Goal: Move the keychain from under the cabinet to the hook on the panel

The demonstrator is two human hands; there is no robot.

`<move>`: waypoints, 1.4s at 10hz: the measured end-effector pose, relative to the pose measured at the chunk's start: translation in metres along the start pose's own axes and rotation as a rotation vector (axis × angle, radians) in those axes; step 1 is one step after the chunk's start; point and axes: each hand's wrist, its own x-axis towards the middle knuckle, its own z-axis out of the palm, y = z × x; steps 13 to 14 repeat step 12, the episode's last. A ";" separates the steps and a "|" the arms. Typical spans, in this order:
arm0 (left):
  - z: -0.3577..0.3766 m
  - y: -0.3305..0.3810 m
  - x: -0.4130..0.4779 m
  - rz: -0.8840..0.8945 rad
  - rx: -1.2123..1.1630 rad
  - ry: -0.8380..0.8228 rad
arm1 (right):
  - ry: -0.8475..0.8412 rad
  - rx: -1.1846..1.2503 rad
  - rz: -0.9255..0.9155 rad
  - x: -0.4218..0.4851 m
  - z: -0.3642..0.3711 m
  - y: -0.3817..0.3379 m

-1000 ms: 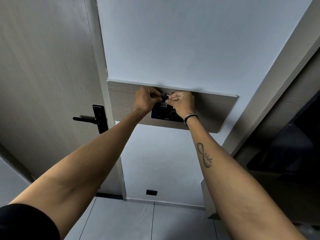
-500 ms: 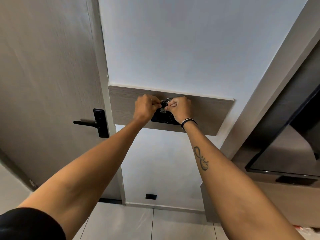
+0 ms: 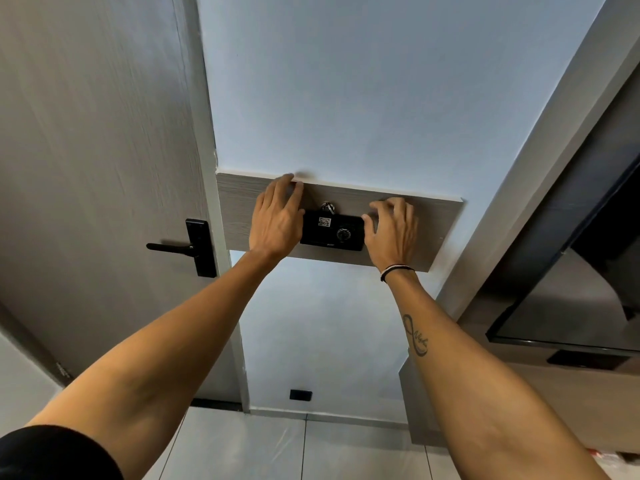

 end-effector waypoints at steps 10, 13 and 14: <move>0.020 -0.012 -0.011 0.001 0.039 -0.137 | -0.124 -0.144 -0.089 -0.010 0.005 0.002; 0.019 -0.009 -0.008 -0.003 0.023 -0.108 | -0.106 -0.101 -0.081 -0.007 0.004 -0.001; 0.019 -0.009 -0.008 -0.003 0.023 -0.108 | -0.106 -0.101 -0.081 -0.007 0.004 -0.001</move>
